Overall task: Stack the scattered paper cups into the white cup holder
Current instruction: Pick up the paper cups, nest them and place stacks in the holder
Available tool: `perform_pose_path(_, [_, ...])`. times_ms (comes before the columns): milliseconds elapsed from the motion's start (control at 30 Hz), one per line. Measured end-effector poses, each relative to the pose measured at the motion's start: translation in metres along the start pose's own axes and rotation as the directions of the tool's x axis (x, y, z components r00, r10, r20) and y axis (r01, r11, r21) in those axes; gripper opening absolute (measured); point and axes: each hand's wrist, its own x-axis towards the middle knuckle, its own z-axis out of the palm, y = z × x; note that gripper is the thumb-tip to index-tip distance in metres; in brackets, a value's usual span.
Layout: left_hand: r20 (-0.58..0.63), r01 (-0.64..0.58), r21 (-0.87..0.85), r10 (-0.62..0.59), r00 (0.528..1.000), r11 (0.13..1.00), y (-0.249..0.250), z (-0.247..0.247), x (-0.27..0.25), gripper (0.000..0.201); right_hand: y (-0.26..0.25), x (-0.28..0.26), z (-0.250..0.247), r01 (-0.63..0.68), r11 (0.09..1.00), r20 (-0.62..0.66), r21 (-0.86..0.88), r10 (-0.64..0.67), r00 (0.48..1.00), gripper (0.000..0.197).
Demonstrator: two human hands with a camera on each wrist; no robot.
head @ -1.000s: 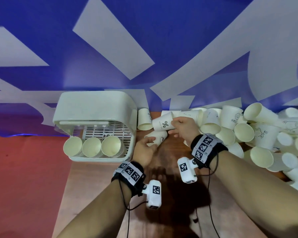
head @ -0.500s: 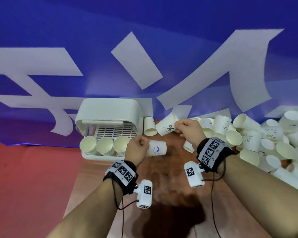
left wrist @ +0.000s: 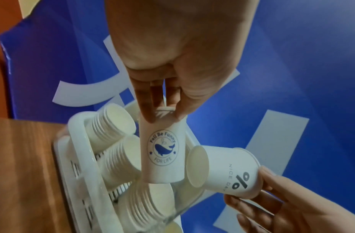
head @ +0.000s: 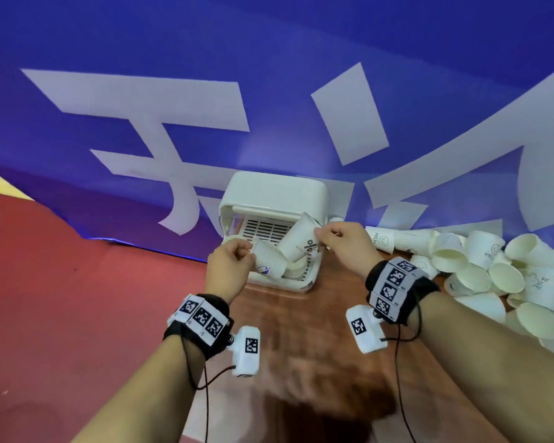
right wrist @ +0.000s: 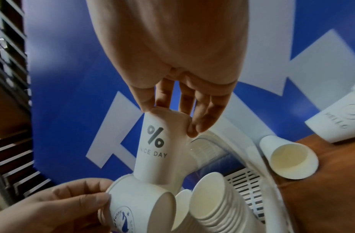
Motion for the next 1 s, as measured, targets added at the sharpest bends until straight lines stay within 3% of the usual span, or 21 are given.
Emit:
perform_pose_path(333, [-0.136,-0.058,0.059,0.066,0.989,0.997,-0.028,-0.067,0.022,0.010,-0.034,0.005,0.068,0.178,0.956,0.119,-0.234,-0.153,0.981,0.019])
perform_pose_path(600, [-0.024,-0.187,0.207,0.196,0.980,0.960,-0.047,-0.065,0.057,0.007,-0.029,0.020,0.095,0.301,0.832,0.172,-0.467,-0.248,0.953,0.016])
perform_pose_path(1000, [0.264,-0.429,0.459,0.341,0.902,0.778,-0.072,-0.046,0.076,0.009,0.002,0.036,0.114,0.267,0.762,0.275,-0.590,-0.122,0.954,0.022])
